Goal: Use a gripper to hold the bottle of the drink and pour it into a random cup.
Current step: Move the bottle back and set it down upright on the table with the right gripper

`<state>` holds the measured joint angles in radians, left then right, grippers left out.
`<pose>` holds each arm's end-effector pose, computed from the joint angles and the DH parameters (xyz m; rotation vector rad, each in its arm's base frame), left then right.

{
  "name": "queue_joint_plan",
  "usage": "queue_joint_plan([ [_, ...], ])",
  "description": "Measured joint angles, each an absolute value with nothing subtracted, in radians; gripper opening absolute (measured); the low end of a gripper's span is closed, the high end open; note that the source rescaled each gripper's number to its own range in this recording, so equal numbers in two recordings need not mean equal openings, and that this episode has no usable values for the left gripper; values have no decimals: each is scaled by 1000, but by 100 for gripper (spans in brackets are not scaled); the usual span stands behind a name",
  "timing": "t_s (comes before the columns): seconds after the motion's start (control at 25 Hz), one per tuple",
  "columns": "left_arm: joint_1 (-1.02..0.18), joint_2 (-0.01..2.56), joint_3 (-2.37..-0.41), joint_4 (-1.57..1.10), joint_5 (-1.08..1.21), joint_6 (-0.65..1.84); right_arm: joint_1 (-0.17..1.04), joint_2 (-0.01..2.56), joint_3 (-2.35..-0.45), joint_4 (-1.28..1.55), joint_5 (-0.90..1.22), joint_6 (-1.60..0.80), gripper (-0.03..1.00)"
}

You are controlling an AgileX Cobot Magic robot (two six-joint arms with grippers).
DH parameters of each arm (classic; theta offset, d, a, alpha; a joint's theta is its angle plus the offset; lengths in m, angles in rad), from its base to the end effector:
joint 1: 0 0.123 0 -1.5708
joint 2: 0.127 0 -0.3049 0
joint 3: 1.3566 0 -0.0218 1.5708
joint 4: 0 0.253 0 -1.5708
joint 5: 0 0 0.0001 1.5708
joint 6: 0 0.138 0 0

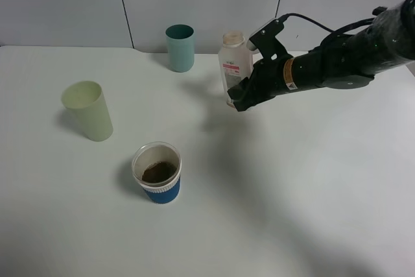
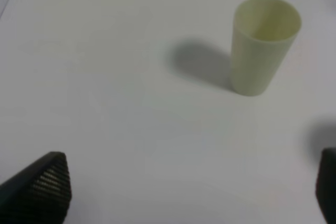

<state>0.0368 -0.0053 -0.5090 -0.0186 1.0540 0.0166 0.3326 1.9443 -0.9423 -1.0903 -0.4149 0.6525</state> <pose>0.0177 -0.0016 0.2607 -0.0195 2.0231 0.0116 0.3765 0.1821 0.1189 -0.9830 2.0309 0.3804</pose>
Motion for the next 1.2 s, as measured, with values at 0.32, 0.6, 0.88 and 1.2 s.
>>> queue_joint_plan([
  [0.32,37,-5,-509,-19,1054,17,332,1944,-842,-617,-528,162,0],
  [0.6,37,-5,-509,-19,1054,17,314,1943,-686,-254,-862,-62,0],
  [0.88,37,-5,-509,-19,1054,17,295,1944,-640,-88,-963,-114,0],
  [1.2,37,-5,-509,-19,1054,17,295,1951,-640,-54,-955,-121,0],
])
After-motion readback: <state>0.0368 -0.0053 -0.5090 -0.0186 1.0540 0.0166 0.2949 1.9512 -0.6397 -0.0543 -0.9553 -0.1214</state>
